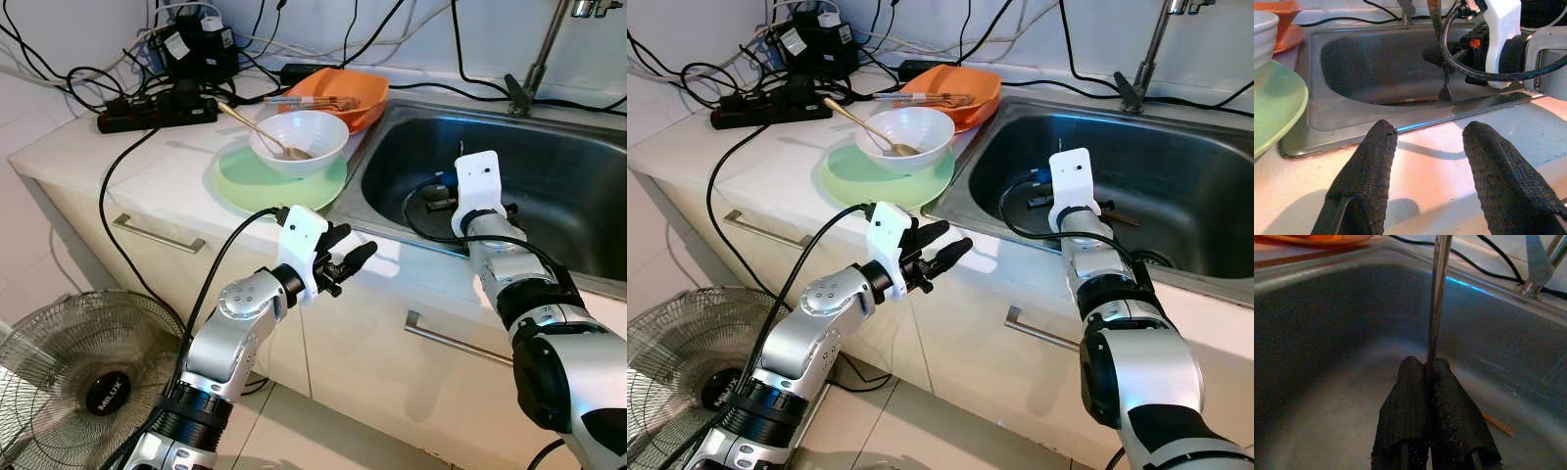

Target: Kitchen organization

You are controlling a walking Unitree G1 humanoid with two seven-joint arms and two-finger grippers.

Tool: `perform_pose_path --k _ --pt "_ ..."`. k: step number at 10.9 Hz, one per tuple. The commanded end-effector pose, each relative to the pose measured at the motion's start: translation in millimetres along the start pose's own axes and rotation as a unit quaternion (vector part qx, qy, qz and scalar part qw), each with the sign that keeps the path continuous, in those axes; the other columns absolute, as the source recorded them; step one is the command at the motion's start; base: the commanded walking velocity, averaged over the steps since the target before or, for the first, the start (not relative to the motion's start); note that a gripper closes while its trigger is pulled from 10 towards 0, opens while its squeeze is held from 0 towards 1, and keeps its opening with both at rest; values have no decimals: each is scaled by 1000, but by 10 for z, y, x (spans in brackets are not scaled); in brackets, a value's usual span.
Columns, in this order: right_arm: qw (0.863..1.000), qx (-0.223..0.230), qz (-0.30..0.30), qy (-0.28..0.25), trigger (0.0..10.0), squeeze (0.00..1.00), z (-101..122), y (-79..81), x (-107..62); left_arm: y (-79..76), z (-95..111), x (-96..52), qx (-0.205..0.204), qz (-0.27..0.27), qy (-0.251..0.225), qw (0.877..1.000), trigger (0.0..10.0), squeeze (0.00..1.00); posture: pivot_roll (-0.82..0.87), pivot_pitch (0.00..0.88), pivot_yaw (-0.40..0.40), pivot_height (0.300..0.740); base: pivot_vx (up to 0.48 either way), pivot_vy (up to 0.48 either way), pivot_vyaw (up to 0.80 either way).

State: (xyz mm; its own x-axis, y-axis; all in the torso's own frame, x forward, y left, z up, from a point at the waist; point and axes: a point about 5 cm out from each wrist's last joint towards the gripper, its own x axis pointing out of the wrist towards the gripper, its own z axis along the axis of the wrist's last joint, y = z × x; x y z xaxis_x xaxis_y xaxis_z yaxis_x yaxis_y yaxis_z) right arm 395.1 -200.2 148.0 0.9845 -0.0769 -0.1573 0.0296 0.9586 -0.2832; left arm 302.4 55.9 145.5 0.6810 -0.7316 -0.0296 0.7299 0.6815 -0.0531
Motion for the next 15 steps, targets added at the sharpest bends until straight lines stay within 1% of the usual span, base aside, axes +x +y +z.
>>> perform_pose_path --k 1,6,8,12,13,14,15 --pt "1000 6 3 7 10000 0 -4 12 4 13 -36 -12 2 3 14 1000 10000 0 97 0 85 740 0 0 0" --pt "1000 2 4 19 10000 0 -82 19 -12 -18 -62 -9 -5 -10 23 1000 10000 0 93 0 95 740 0 0 0" --pt "1000 2 3 20 10000 0 -95 19 -16 -38 -126 -19 -2 -13 44 999 10000 0 92 0 97 740 0 0 0" --pt "1000 1 5 18 10000 0 -86 23 -14 -44 -126 -22 -3 -12 44 999 10000 0 93 0 93 740 0 0 0" --pt "1000 1 6 18 10000 922 -84 22 -13 -46 -127 -22 -3 -11 45 999 10000 0 95 0 92 740 0 0 0" --pt "1000 -2 3 19 10000 875 -82 16 -12 -40 -129 -21 -4 -9 46 999 10000 0 96 0 91 740 0 0 0" --pt "1000 -2 2 19 10000 776 -85 19 -13 -38 -130 -23 -4 -7 46 999 10000 0 96 0 90 740 0 0 0"
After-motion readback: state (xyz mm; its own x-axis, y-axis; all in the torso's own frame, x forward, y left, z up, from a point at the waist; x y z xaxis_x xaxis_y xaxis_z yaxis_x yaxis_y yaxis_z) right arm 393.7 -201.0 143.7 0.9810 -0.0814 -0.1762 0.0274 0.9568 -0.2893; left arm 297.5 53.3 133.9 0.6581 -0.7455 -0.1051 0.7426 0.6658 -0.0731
